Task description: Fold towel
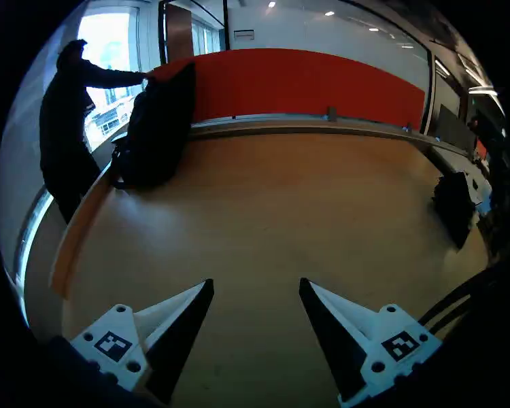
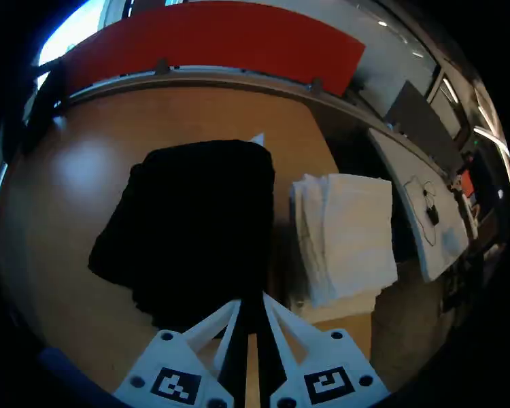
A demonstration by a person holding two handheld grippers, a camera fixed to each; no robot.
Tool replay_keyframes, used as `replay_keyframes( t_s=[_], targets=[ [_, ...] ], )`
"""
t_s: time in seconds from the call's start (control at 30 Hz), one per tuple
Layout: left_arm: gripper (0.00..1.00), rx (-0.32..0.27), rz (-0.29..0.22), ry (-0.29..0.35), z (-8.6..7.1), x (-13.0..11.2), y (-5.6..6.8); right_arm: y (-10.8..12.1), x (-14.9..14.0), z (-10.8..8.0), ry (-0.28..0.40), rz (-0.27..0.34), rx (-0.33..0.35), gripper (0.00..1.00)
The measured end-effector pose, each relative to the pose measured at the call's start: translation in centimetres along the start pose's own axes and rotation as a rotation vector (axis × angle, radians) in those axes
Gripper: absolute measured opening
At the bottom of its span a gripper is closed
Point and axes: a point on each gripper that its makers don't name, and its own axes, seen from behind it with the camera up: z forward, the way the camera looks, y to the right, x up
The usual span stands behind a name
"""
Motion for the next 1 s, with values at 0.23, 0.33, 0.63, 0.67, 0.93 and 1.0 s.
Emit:
replay_keyframes(
  t_s=[0.23,0.33,0.63,0.67,0.93,1.0],
  targets=[
    [0.93,0.0,0.001,-0.001,0.0,-0.1,0.1,-0.1,-0.2,0.1,0.001,0.011,-0.003,0.06],
    [0.93,-0.001,0.001,-0.001,0.0,0.0,0.1,0.0,-0.1,-0.2,0.01,0.014,-0.008,0.08],
    [0.93,-0.003,0.002,0.006,0.2,0.4,-0.1,0.8,-0.3,-2.4,0.058,0.011,-0.058,0.42],
    [0.93,-0.004,0.002,0.006,0.2,0.5,-0.1,0.9,-0.4,-2.6,0.062,0.011,-0.063,0.43],
    [0.94,-0.012,0.005,0.009,0.3,0.5,0.0,-0.8,0.9,-4.8,0.127,0.004,-0.036,0.65],
    [0.93,-0.014,0.005,0.008,0.3,0.5,0.1,-1.7,1.7,-5.2,0.152,0.0,-0.014,0.74]
  ],
)
